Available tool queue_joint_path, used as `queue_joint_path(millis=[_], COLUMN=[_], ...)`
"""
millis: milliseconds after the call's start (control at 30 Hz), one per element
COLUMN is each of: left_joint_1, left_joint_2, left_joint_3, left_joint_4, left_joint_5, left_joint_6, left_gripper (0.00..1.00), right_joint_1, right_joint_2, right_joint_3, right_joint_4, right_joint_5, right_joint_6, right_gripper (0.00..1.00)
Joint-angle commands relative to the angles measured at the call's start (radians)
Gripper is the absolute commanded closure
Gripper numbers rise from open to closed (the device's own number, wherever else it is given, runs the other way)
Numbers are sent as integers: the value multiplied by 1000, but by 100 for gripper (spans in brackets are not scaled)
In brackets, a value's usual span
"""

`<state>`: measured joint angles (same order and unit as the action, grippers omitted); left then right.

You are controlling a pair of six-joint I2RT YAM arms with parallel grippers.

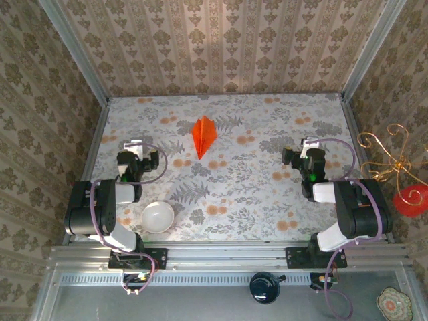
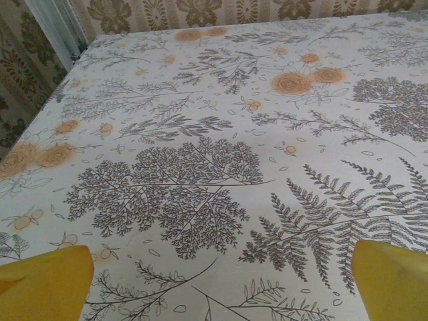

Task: Fold a paper plane with a square sheet of paper (pick it up from the middle)
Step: Reset both arms

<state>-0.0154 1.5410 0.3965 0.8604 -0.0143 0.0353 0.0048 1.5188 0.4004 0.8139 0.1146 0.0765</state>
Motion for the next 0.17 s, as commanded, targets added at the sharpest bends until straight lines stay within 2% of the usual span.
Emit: queue_joint_path(millis=[0,133], left_joint_1=[6,9], left_joint_2=[6,6], left_joint_3=[13,10], left_joint_4=[5,9], left_joint_5=[34,38], left_joint_6=[24,22], left_gripper=[0,0], right_joint_1=[10,6], right_joint_2=[11,6], right_joint_3=[10,-11], right_joint_4=[33,63], right_joint_5=[-4,-32], right_joint_6=[-21,-28], right_gripper=[0,0])
